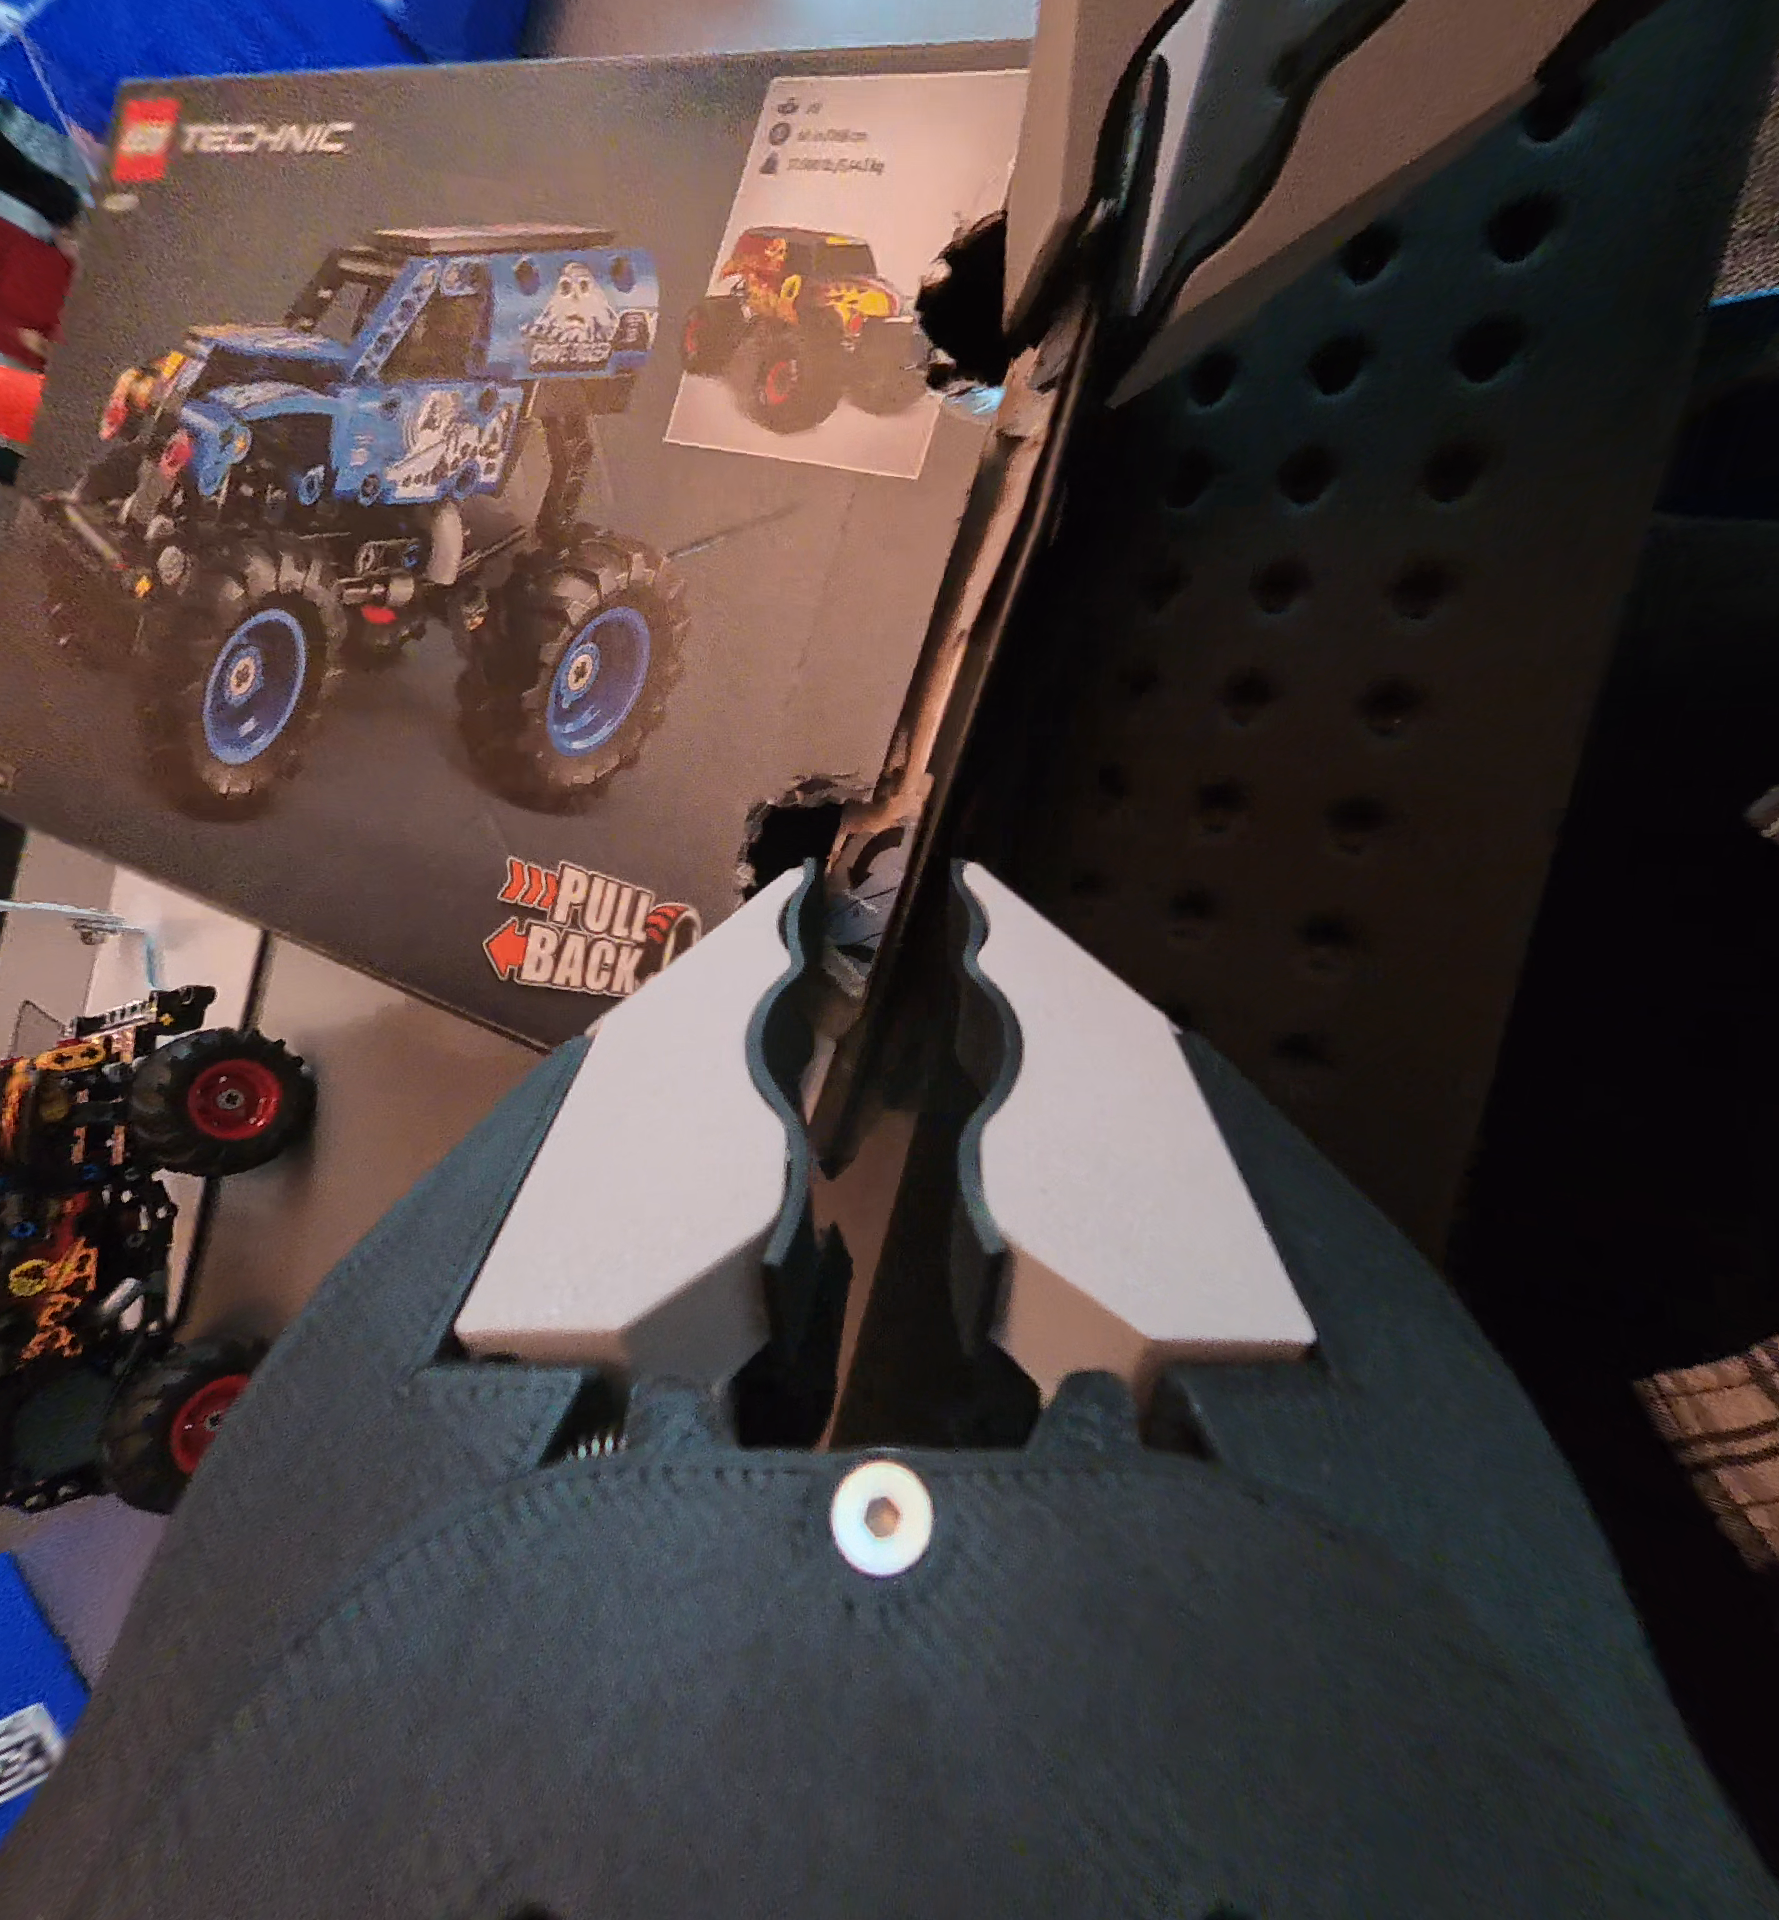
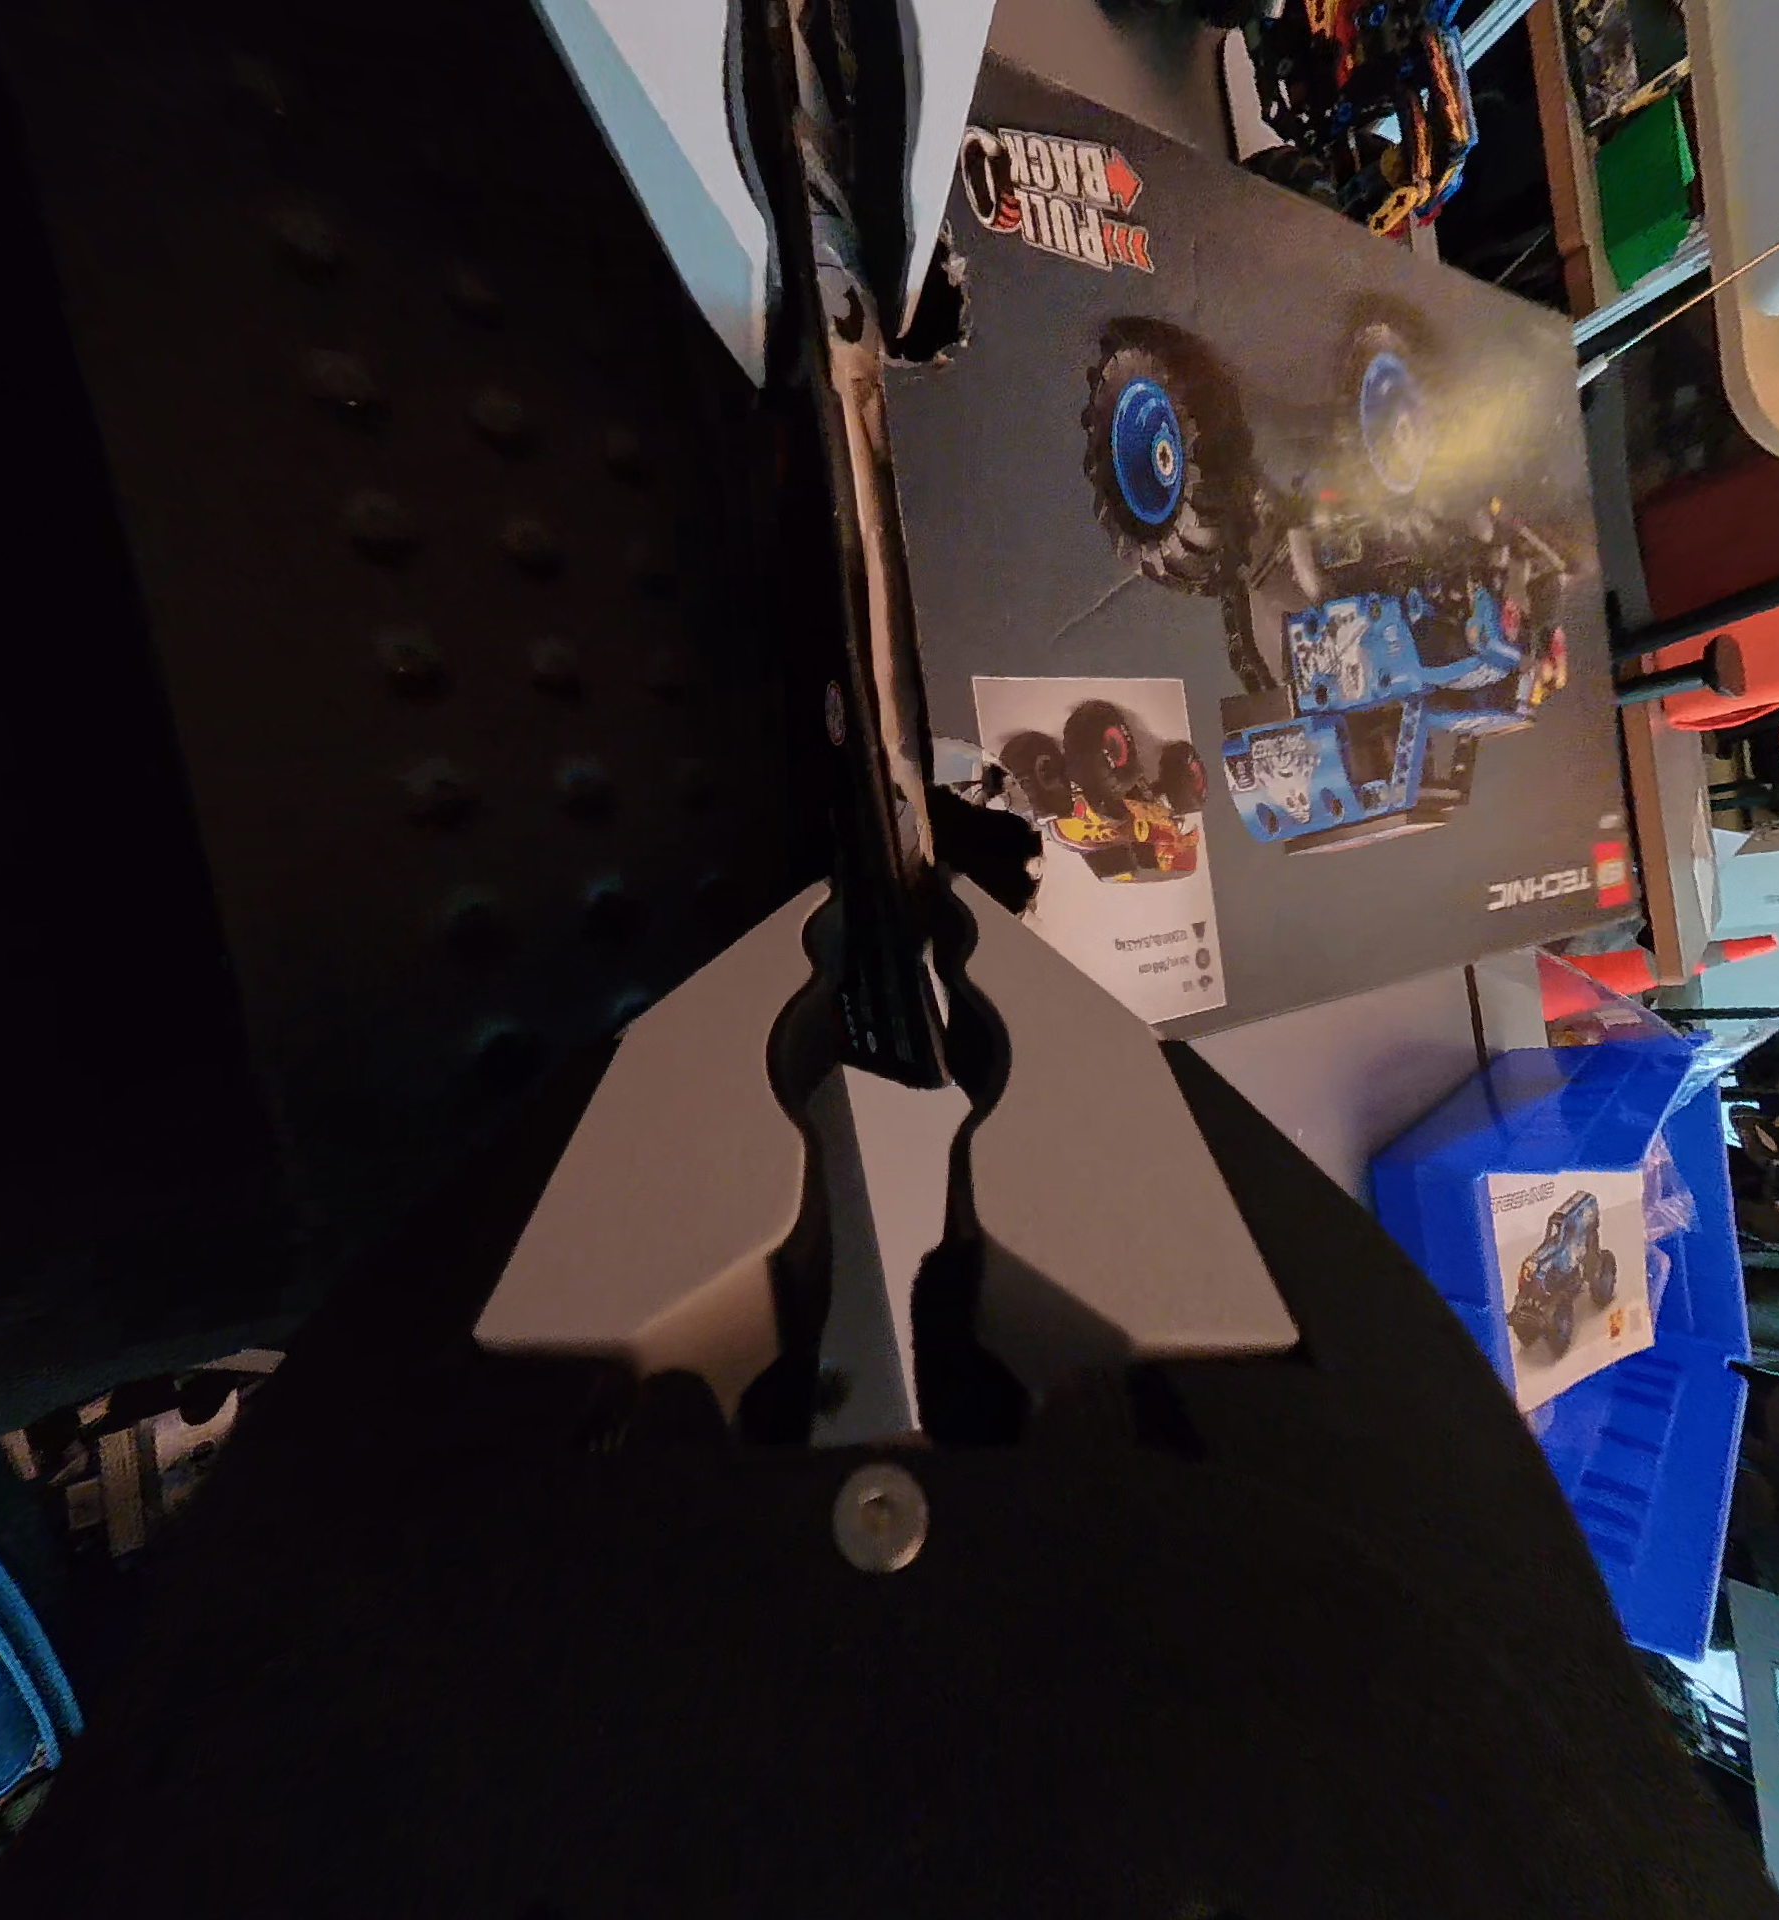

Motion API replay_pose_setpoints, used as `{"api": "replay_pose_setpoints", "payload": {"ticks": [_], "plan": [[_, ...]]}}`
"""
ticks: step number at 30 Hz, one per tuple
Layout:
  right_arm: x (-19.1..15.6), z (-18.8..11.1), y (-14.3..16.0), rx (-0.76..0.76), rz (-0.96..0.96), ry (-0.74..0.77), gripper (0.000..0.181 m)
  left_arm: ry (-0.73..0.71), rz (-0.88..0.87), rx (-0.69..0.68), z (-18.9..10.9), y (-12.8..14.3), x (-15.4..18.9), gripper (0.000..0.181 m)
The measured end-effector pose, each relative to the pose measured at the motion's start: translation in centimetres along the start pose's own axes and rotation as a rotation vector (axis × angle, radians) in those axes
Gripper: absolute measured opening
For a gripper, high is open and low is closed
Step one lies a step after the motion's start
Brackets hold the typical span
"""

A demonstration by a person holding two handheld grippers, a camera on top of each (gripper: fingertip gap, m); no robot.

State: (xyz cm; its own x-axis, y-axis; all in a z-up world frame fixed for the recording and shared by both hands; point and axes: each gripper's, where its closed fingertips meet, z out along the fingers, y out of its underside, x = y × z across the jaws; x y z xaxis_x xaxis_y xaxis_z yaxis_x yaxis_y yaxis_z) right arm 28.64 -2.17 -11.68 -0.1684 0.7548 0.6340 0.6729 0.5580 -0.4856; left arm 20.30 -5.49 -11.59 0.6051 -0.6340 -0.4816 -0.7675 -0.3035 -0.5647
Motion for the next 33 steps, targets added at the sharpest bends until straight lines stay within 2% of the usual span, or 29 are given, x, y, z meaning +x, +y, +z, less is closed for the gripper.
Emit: {"api": "replay_pose_setpoints", "payload": {"ticks": [4, 11, 14, 17, 20, 25, 30, 33], "plan": [[0.1, -0.6, -0.3, 0.021, 0.004, -0.006, 0.013, -0.011, 0.028, 0.001, -0.6, -0.2, 0.6, 0.021], [2.7, -3.1, -2.1, 0.089, 0.031, 0.019, 0.016, -0.052, 0.017, 0.066, -2.7, -2.6, -1.6, 0.019], [2.1, -4.3, -2.6, 0.109, 0.031, 0.010, 0.015, -0.078, 0.039, 0.091, -3.9, -3.5, -1.6, 0.018], [0.1, -4.0, -1.8, 0.090, 0.040, -0.018, 0.014, -0.052, 0.040, 0.099, -3.5, -3.1, 0.2, 0.013], [-0.8, -4.2, -1.5, 0.103, 0.051, -0.012, 0.013, -0.089, 0.040, 0.133, -3.4, -2.8, 1.3, 0.011], [-1.5, -4.7, -1.5, 0.138, 0.052, -0.056, 0.010, -0.043, 0.068, 0.136, -3.9, -3.0, 2.4, 0.011], [-1.7, -4.8, -1.6, 0.153, 0.055, -0.100, 0.009, 0.130, 0.005, 0.173, -4.4, -3.6, 2.7, 0.004], [-1.6, -4.7, -1.7, 0.169, 0.057, -0.116, 0.009, 0.203, -0.060, 0.223, -4.5, -4.5, 1.7, 0.000]]}}
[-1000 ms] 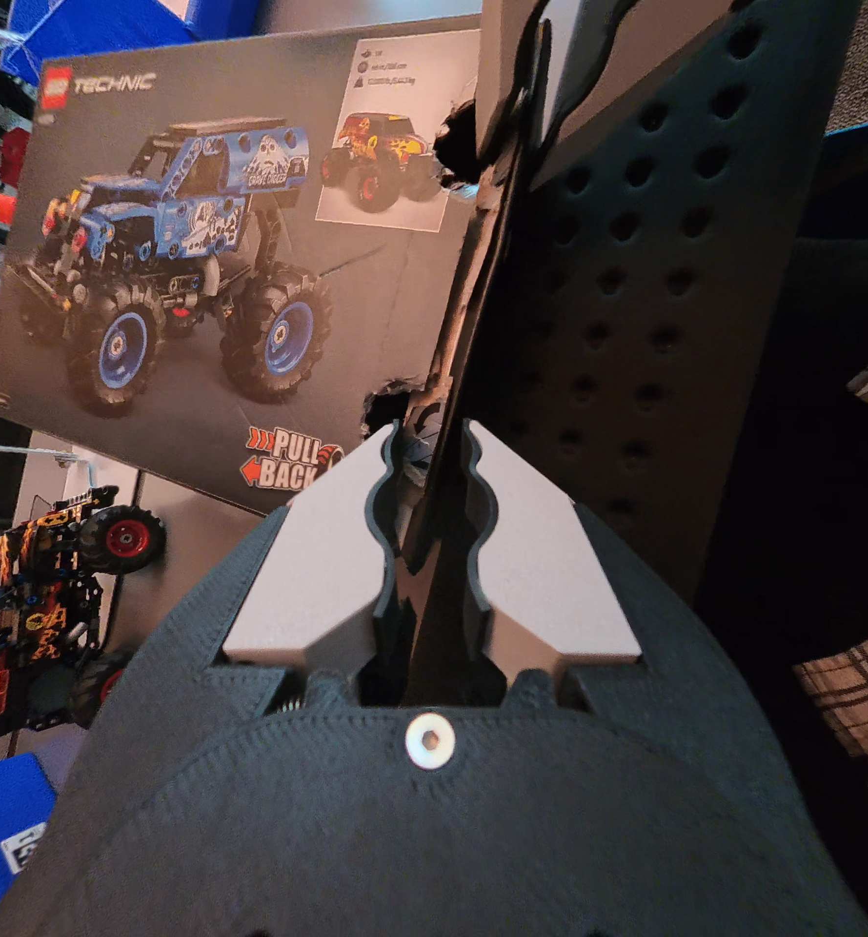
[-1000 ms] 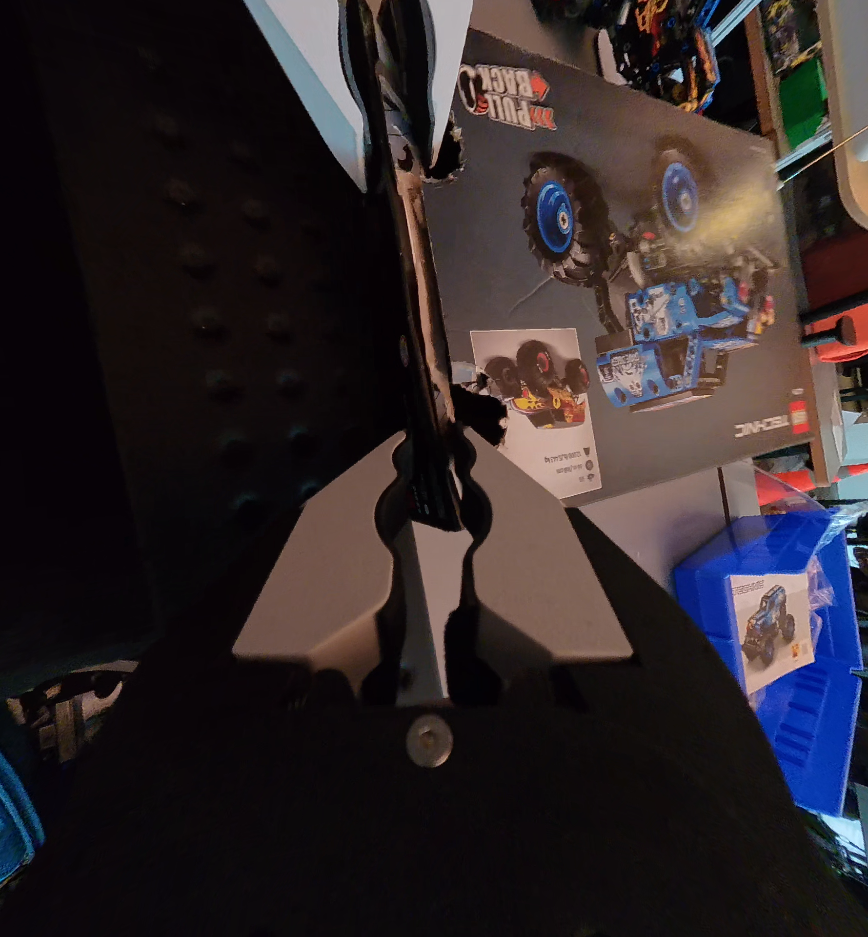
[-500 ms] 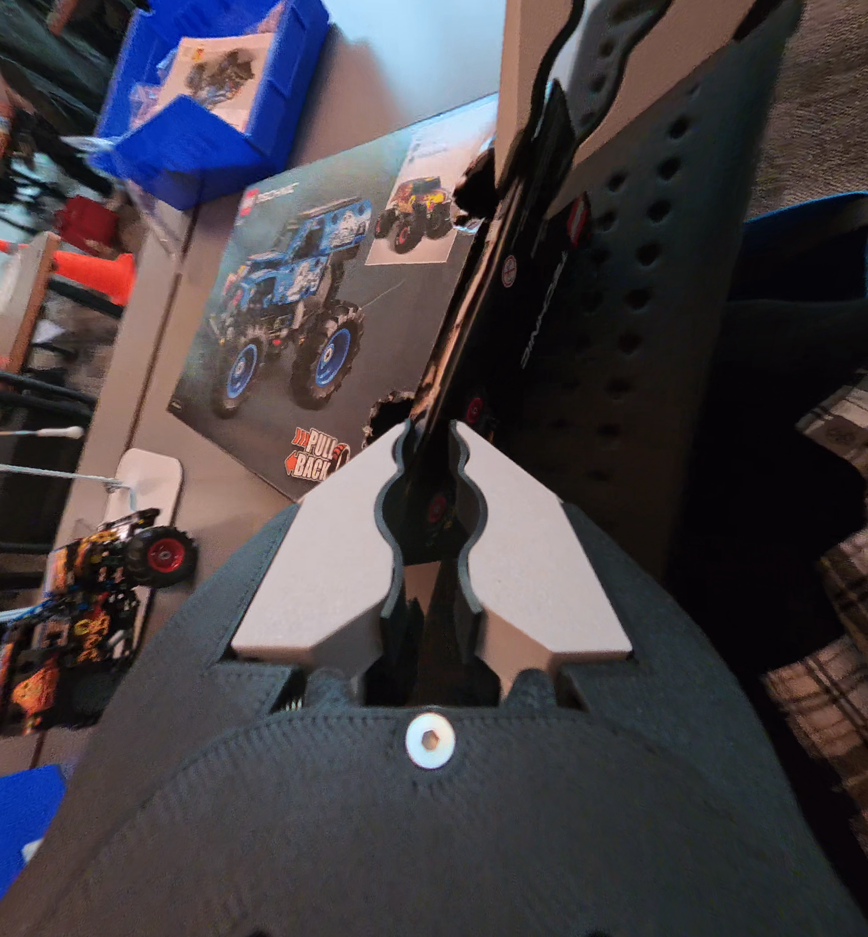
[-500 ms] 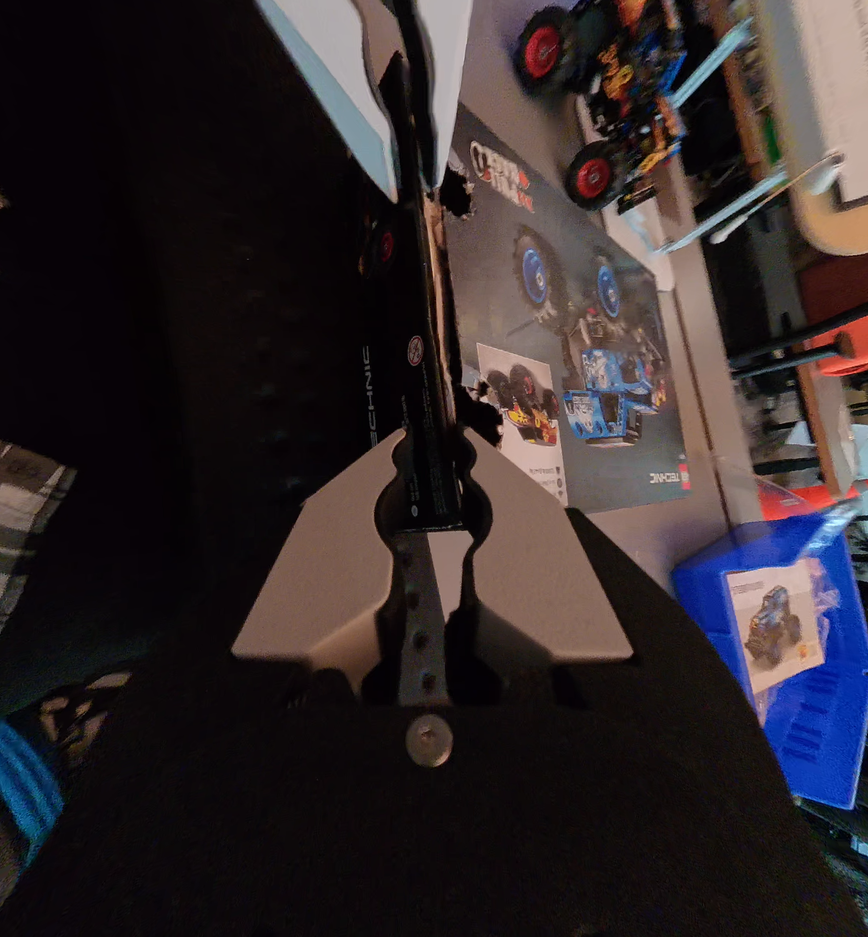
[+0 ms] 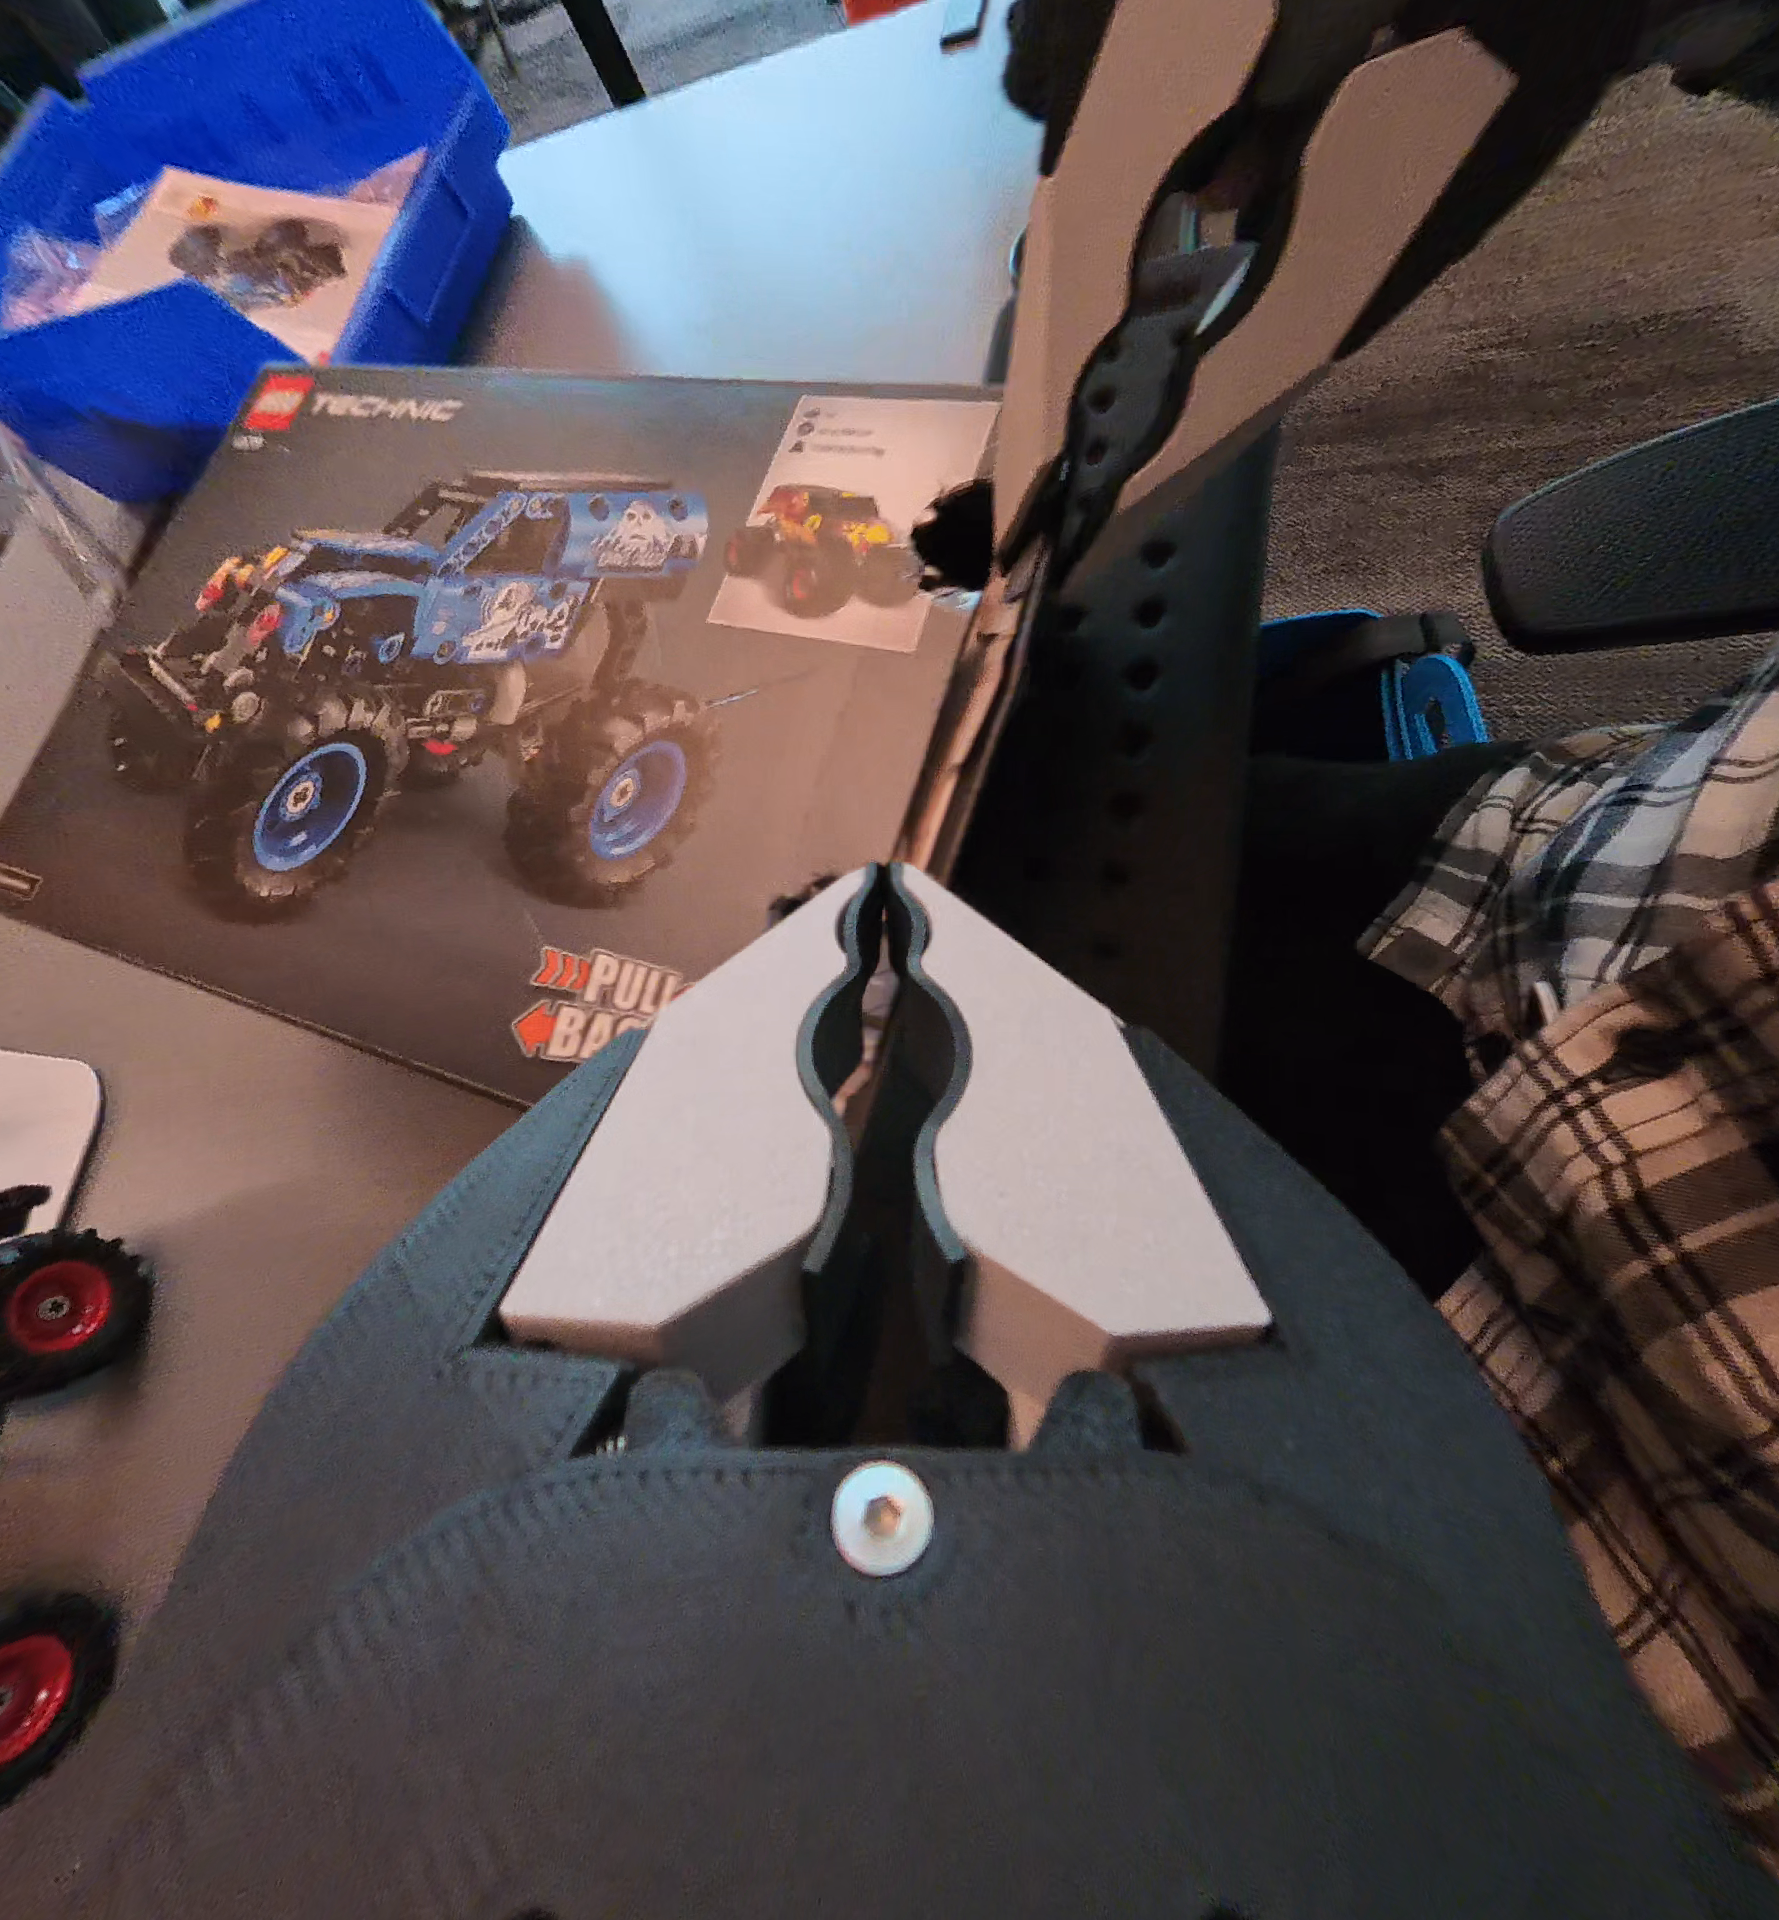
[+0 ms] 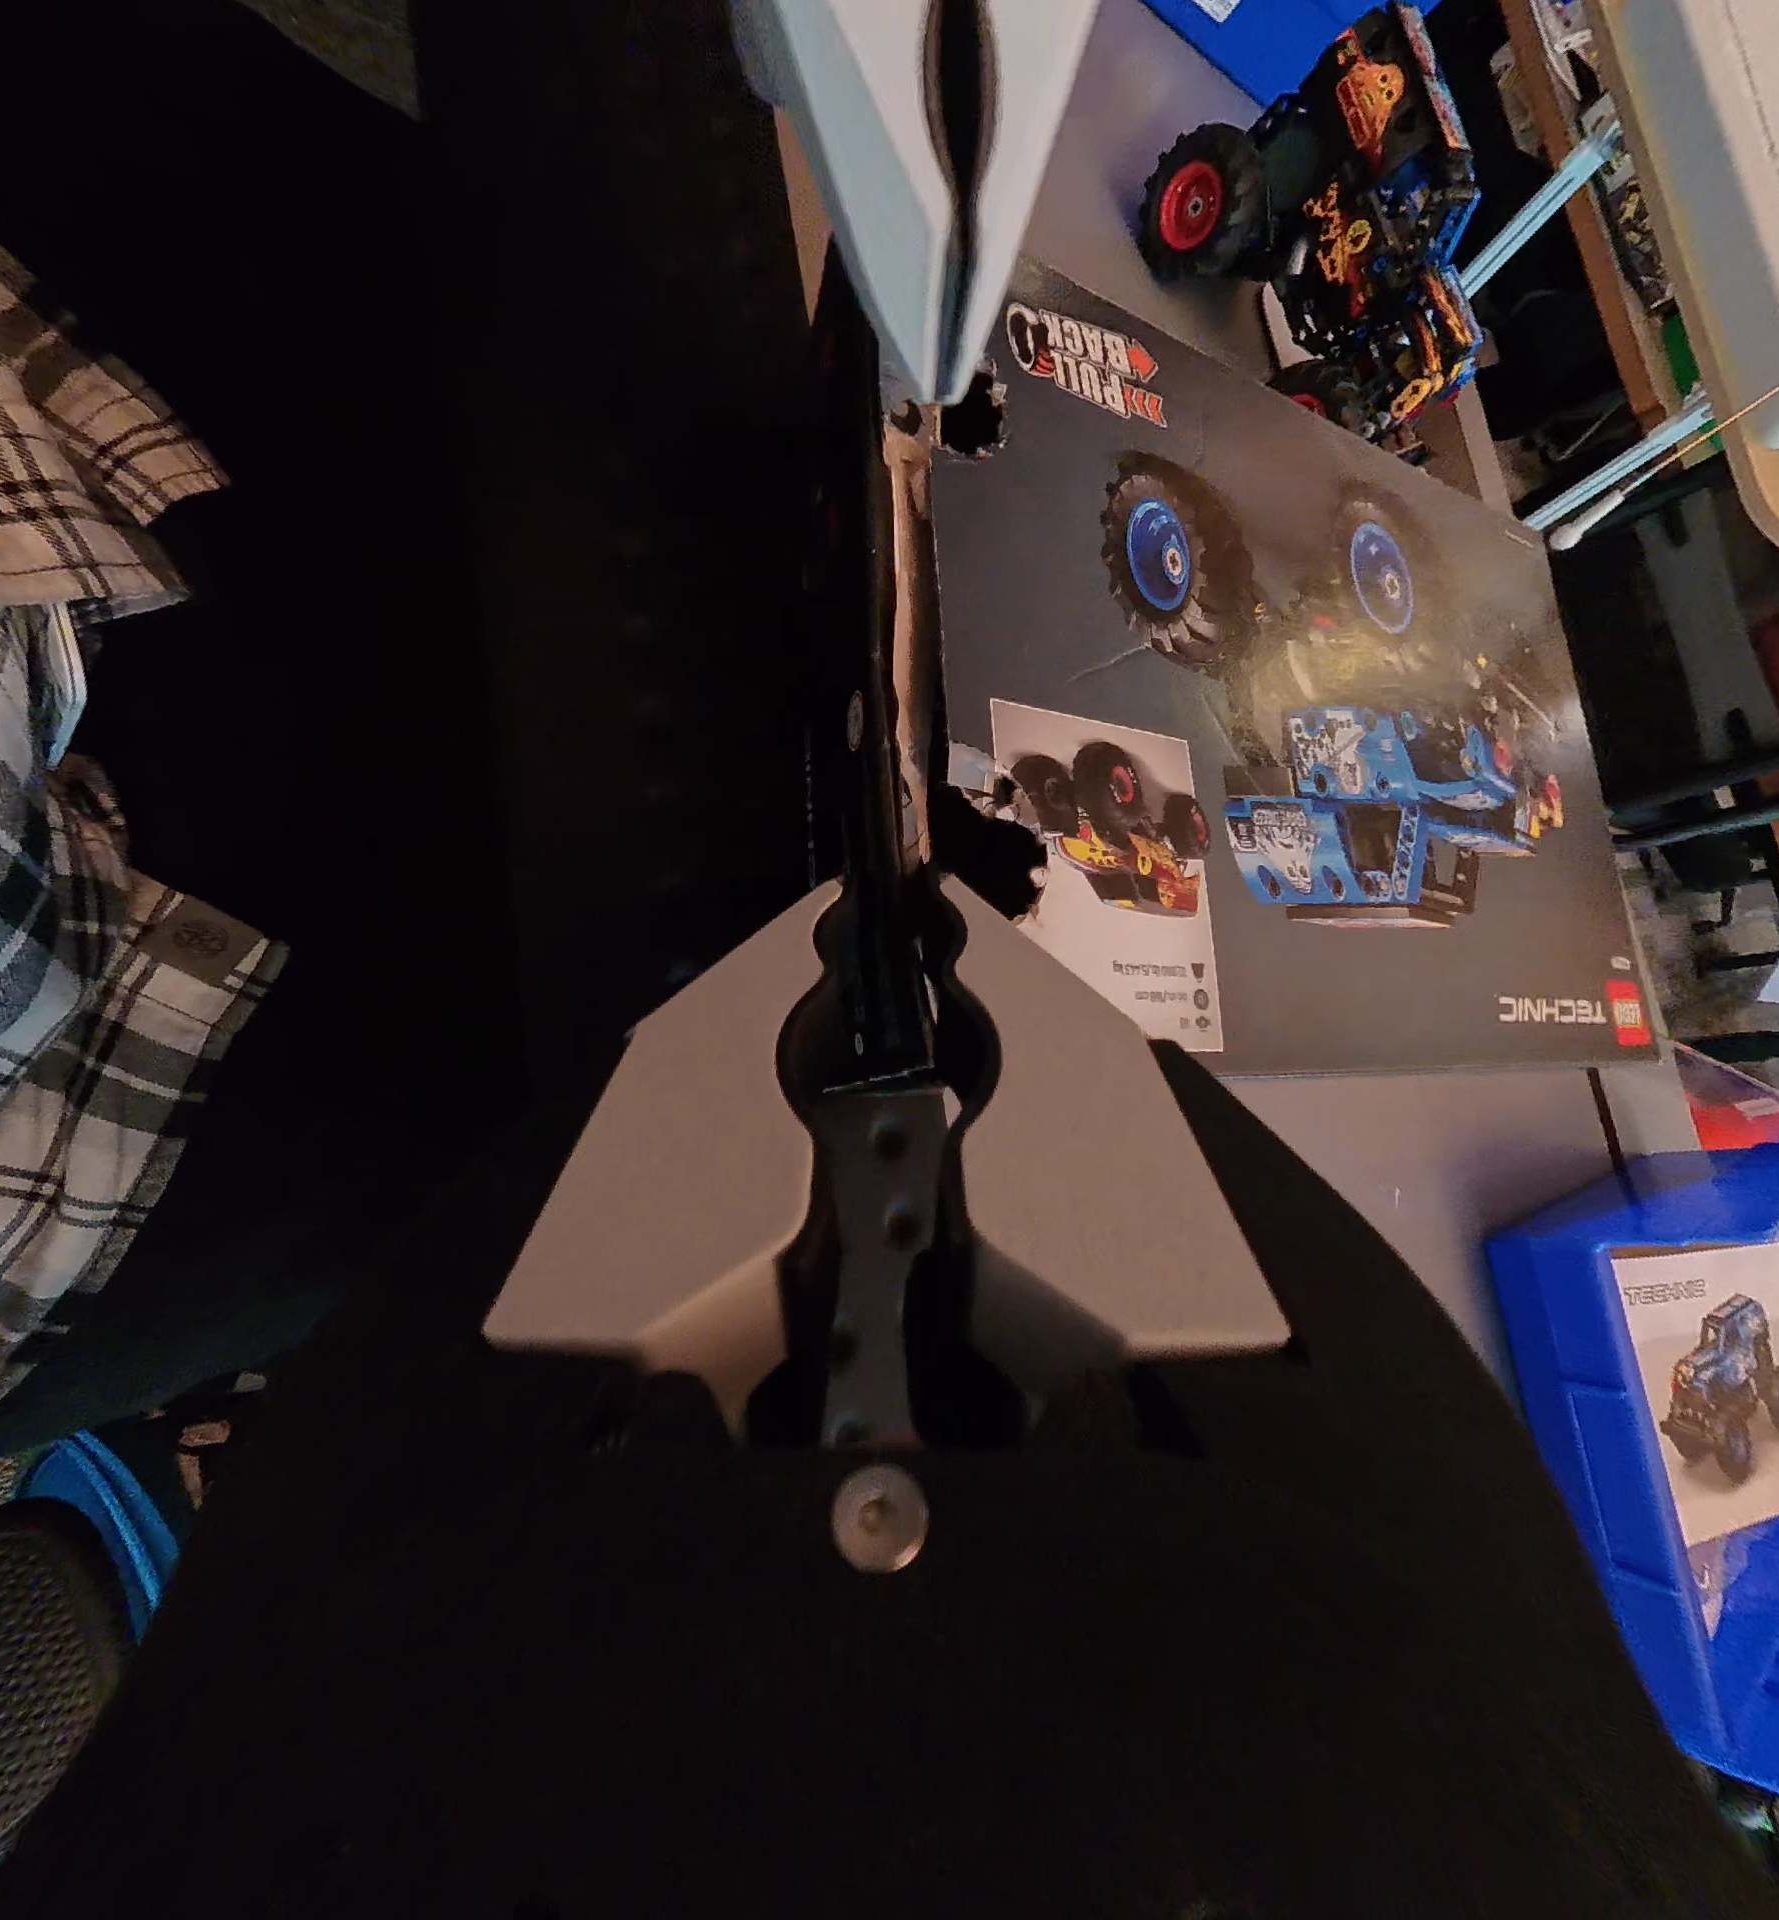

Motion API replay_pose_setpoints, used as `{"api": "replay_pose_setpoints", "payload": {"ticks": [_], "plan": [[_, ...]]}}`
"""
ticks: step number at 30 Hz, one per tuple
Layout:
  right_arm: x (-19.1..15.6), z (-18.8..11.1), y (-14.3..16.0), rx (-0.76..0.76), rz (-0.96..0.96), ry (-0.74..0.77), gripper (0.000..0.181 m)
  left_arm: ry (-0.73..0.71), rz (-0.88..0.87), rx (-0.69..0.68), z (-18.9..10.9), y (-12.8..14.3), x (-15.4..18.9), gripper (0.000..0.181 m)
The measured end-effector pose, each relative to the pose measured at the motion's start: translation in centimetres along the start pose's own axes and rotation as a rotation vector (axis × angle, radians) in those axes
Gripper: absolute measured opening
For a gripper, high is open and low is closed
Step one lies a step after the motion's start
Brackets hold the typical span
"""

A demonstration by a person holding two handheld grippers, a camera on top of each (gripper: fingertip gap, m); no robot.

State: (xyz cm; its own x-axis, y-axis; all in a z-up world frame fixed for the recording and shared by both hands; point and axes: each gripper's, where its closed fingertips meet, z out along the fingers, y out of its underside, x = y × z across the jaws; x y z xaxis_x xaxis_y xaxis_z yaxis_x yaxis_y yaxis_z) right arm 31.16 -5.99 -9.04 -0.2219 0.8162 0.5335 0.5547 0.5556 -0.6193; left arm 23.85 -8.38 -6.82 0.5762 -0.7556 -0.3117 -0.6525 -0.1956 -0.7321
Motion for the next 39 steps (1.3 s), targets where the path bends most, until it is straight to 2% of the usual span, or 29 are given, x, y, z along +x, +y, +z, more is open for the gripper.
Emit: {"api": "replay_pose_setpoints", "payload": {"ticks": [4, 10, 13, 15, 16, 21, 31, 39], "plan": [[0.0, 0.1, -0.2, 0.017, -0.005, -0.012, 0.010, 0.009, 0.057, -0.144, 1.6, 1.9, -1.5, 0.000], [0.0, 0.2, -0.4, 0.035, -0.010, -0.005, 0.009, -0.094, 0.179, -0.185, 1.8, 1.8, -3.1, 0.000], [-0.1, 0.2, -0.4, 0.044, -0.002, -0.013, 0.009, -0.136, 0.130, -0.115, 1.0, 1.1, -4.0, 0.000], [-0.1, 0.2, -0.5, 0.042, -0.003, -0.013, 0.009, -0.142, 0.152, -0.155, 1.0, 1.8, -4.2, 0.015], [-0.1, 0.2, -0.5, 0.042, -0.006, -0.016, 0.009, -0.139, 0.176, -0.194, 1.3, 2.2, -4.1, 0.020], [-0.2, 0.2, -0.6, 0.048, -0.016, -0.019, 0.009, -0.107, 0.262, -0.274, 2.5, 2.0, -4.7, 0.022], [-0.9, 0.4, -1.5, 0.099, -0.022, -0.015, 0.007, -0.069, 0.244, -0.294, 4.5, 2.1, -5.9, 0.017], [-1.0, 0.5, -1.8, 0.107, -0.088, 0.010, 0.007, -0.031, 0.241, -0.298, 4.6, 2.1, -6.0, 0.018]]}}
